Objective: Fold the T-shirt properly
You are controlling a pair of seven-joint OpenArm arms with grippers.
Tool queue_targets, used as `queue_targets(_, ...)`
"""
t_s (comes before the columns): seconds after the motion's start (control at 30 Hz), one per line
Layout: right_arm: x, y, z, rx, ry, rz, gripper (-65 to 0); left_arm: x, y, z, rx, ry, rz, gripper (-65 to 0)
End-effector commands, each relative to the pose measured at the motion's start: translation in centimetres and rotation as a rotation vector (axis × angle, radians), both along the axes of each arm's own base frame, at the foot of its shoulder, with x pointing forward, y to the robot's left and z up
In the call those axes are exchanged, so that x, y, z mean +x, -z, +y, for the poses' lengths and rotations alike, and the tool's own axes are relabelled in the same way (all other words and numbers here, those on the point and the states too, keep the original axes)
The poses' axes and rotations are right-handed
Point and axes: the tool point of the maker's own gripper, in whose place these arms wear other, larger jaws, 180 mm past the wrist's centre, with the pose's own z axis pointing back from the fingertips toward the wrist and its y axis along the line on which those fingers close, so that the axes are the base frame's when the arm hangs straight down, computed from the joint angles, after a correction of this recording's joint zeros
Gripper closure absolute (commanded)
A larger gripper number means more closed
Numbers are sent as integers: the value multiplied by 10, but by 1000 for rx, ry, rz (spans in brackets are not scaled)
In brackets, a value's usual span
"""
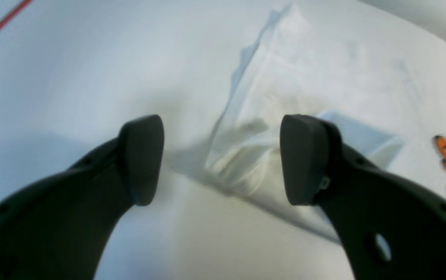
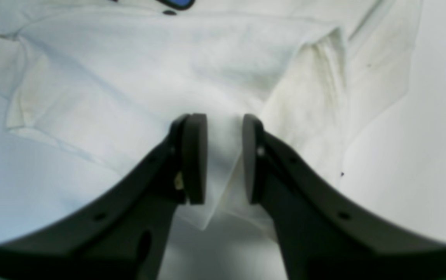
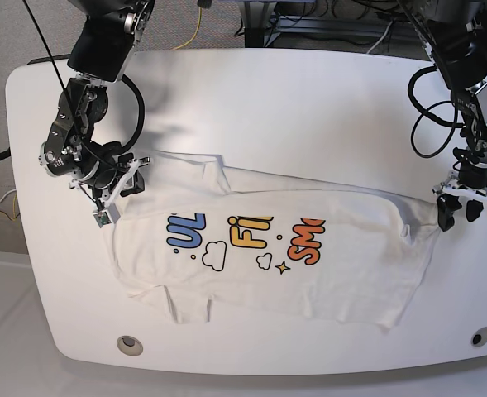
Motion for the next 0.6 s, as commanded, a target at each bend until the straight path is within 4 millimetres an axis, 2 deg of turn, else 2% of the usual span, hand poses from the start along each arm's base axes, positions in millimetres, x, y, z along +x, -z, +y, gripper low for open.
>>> queue_targets(0.0, 13, -16, -2, 5, -3, -59, -160, 14, -13, 4, -12, 1, -50, -444)
queue_targets(0.2, 13, -16, -2, 5, -3, -59, -160, 15, 2, 0, -51, -9, -36, -444)
queue_targets(0.43, 9, -12, -2, 5, -3, -48, -160, 24, 6, -17, -67, 44, -41, -444)
queue_targets(0.57, 7, -12, -2, 2, -3, -47, -160, 29, 2, -19, -70, 46, -50, -444)
